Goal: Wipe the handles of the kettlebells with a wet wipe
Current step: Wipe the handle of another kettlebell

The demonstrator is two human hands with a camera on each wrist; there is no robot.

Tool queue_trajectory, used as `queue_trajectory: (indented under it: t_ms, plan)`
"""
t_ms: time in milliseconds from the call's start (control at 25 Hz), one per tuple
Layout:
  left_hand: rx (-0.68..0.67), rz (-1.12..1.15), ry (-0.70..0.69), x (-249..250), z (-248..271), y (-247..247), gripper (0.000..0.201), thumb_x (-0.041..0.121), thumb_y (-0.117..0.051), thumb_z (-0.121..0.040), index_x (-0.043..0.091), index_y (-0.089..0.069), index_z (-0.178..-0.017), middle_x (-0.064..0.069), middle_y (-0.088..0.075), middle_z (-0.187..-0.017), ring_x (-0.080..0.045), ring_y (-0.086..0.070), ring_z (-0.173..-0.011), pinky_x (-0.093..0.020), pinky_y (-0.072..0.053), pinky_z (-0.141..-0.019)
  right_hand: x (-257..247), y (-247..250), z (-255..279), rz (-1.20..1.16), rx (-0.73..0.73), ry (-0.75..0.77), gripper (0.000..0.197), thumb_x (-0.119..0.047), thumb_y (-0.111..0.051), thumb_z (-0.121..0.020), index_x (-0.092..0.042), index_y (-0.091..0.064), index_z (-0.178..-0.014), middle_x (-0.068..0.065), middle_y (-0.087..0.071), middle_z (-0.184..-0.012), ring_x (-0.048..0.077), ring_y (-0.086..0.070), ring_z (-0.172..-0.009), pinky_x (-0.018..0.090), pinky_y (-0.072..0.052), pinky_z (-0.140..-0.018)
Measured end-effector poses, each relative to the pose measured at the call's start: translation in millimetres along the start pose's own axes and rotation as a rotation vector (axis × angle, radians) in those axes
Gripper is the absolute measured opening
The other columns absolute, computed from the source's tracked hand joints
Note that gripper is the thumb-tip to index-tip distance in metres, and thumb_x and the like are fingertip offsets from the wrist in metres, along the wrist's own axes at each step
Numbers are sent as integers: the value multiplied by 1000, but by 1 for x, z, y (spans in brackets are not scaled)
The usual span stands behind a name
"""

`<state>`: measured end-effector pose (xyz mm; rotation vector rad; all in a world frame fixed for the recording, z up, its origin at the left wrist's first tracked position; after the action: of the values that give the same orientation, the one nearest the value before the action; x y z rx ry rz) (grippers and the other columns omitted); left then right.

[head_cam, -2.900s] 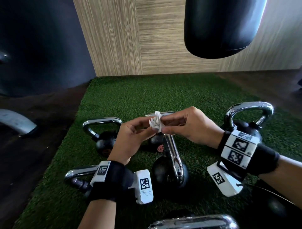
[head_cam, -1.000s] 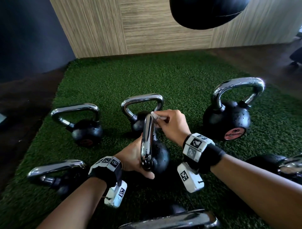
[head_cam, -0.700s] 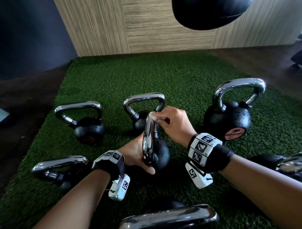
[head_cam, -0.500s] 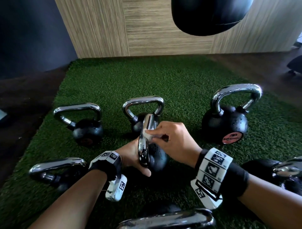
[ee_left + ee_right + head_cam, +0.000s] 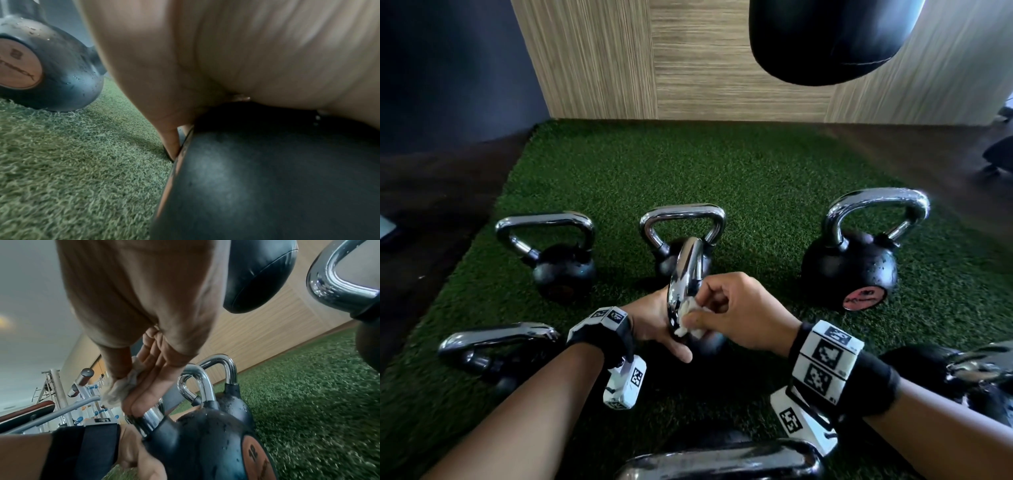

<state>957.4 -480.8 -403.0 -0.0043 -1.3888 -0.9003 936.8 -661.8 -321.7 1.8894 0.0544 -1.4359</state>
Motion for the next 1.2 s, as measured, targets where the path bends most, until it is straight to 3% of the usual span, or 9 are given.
queue_trajectory:
  t_ms: [240,400,520,640,720,800,960,1040,1200]
  plan:
    - [55,59,5,-4,0,2,67,5,-96,-57,11,-59,-112,13,-76,-97,-1,-70,-96,-19,-52,-83,15,-7,3,89,12,-53,21,-28,-88,-75,-18,-71,-79,-1,-75,-74,11,-69,-63,21,-52,-56]
    - [70,111,33,-11,5,2,76,14,-99,-48,14,-60,-114,11,-77,-97,-6,-72,-97,-19,-54,-80,22,-18,3,128,24,-2,18,-27,-86,-76,-20,-70,-79,-7,-70,-71,-1,-59,-60,13,-45,-57]
    - [109,135,28,-14,7,-1,90,6,-100,-49,10,-57,-127,-1,-75,-112,-13,-71,-107,-32,-57,-91,25,-18,2,210,-44,73,13,-21,-83,-79,-17,-74,-87,-8,-70,-76,-2,-58,-62,10,-44,-61]
    - [137,136,-41,-8,6,-6,98,7,-101,-47,2,-53,-132,3,-69,-124,-5,-63,-118,-23,-50,-99,25,-11,-10,178,-108,145,10,-6,-80,-82,-10,-76,-90,-16,-65,-74,-13,-61,-65,3,-43,-65]
    - [111,71,-73,-5,6,-10,98,21,-103,-46,1,-55,-129,7,-66,-128,-4,-59,-124,-22,-45,-104,25,-12,-17,118,-236,97,18,-3,-76,-86,-20,-71,-84,-8,-70,-75,-8,-66,-71,7,-47,-66]
    - [113,54,-81,-10,8,-14,96,25,-104,-45,6,-57,-127,11,-67,-125,-4,-60,-123,-25,-46,-102,26,-16,-19,138,-398,44,20,-8,-70,-90,-27,-71,-83,4,-76,-84,11,-71,-75,19,-54,-68]
    - [189,115,-120,-13,12,-17,117,25,-105,-37,34,-47,-137,9,-59,-137,-6,-57,-129,-20,-49,-100,22,-13,-18,35,-522,53,25,1,-64,-88,-21,-77,-89,-14,-74,-79,-3,-65,-70,15,-52,-71]
    - [191,106,-145,-10,12,-16,117,32,-105,-37,38,-46,-137,17,-57,-137,-1,-55,-129,-13,-47,-98,20,-14,-20,70,-541,40,32,-2,-65,-90,-31,-74,-79,-20,-72,-72,-6,-63,-65,12,-50,-66]
    - [163,85,-136,-12,11,-17,119,25,-105,-38,40,-43,-139,23,-57,-136,4,-55,-128,-8,-45,-96,17,-17,-21,-10,-566,39,41,13,-59,-83,-26,-71,-79,-12,-70,-69,11,-61,-63,24,-50,-61]
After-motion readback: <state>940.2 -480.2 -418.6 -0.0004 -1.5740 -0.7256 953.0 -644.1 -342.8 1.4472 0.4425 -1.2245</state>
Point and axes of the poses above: each hand's wrist, its own z-axis away from the middle knuckle, its own y-axis out of the back of the hand, x = y × z, the point moved 3 cm from there along -z, towards the middle knuckle
